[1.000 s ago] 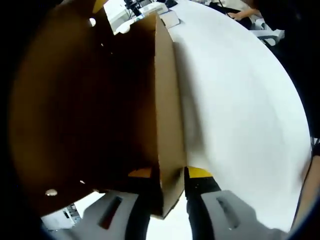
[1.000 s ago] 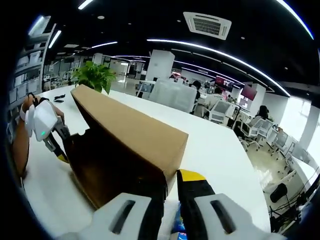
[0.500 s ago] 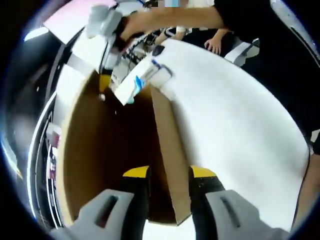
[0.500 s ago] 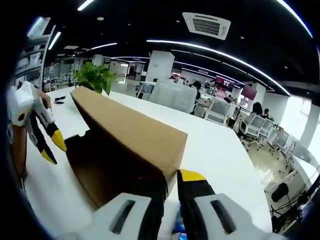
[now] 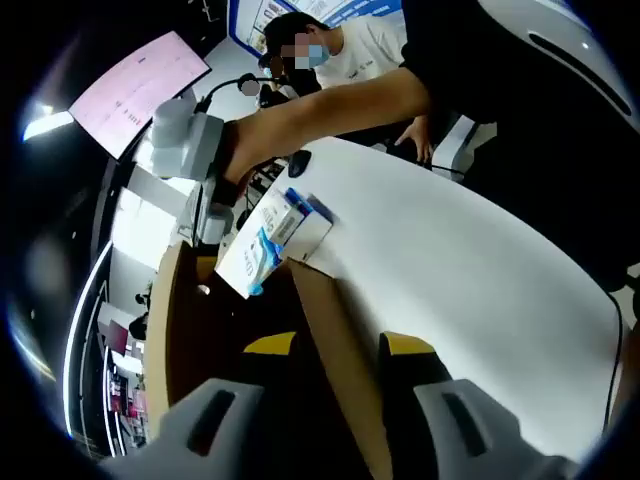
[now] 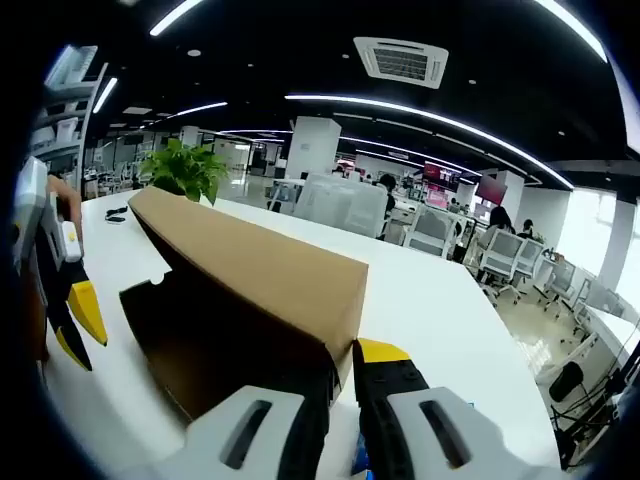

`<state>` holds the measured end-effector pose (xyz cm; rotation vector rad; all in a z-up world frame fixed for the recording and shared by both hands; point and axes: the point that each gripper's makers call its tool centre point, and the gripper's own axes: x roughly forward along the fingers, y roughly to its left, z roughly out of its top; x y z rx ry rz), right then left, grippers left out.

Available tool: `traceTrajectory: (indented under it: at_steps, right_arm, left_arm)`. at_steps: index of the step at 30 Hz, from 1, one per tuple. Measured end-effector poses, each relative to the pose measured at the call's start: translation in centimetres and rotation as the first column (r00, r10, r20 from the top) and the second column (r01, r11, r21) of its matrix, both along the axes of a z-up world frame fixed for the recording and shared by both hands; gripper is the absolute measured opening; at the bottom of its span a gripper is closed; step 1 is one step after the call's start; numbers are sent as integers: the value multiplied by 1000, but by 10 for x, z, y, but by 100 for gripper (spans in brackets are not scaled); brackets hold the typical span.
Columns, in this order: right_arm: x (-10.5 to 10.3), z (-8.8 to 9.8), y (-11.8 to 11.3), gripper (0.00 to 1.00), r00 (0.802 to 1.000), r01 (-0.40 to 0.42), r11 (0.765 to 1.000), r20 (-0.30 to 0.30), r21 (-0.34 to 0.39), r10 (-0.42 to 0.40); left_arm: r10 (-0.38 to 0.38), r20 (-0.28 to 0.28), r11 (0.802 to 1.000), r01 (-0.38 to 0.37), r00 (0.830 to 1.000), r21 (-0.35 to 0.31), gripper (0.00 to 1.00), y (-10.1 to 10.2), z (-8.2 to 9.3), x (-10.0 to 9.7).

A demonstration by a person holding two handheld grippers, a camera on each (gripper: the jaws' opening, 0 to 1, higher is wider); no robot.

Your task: Operate the shoe box by opening the lid, removing the specified soft item, and placing it in the target area until the item is outside and the box remains undamaged.

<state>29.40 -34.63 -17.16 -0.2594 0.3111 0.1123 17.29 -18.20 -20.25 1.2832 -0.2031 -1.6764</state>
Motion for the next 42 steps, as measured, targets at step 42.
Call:
traceTrajectory:
  at_steps: [42]
  right_arm:
    - [-7,-5,4,7,995,-86,996,43,11,86]
  left_arm:
    - [449,13,894,-449,893,3,47,18,72,127]
